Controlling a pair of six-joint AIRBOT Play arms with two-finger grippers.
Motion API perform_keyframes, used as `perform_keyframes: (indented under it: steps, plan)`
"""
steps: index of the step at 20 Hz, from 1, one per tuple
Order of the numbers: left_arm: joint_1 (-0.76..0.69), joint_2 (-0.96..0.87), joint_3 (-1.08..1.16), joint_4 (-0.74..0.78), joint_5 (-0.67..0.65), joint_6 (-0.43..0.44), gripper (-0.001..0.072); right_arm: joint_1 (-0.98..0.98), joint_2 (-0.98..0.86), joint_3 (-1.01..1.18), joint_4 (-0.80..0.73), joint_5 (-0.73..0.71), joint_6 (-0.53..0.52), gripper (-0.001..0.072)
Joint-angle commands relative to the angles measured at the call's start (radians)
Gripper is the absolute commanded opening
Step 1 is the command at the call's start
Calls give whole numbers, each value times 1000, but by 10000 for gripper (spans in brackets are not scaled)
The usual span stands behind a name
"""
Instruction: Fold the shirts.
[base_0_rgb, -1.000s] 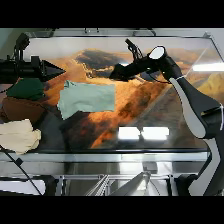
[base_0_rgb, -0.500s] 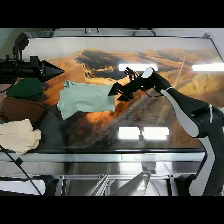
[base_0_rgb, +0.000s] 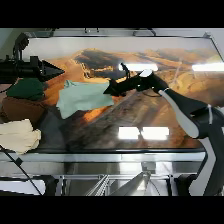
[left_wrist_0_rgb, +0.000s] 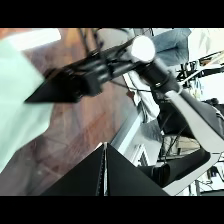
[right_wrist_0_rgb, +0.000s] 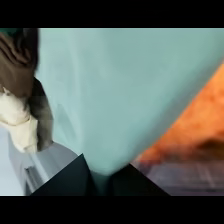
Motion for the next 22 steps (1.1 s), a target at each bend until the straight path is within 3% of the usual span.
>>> perform_keyframes:
  steps: [1,3,5,12,15,19,22]
  plan:
    - [1,0,1,0,0,0,22,-138,154,2,-394,116,201,23]
    - [1,0,0,1,-2,0,22,-269,262,2,-658,239,333,23]
    - [1,0,0,1,-10,0,22,-404,347,2,-769,332,388,23]
    - [1,0,0,1,-27,0,22,-865,426,2,-765,374,541,22]
    - [1,0,0,1,-43,0,22,-1067,473,2,-770,439,551,23]
    - [-1,0,0,1,-43,0,22,-1284,564,2,-920,453,576,23]
    - [-1,0,-24,1,-45,0,22,-1412,599,-5,-1114,534,572,23]
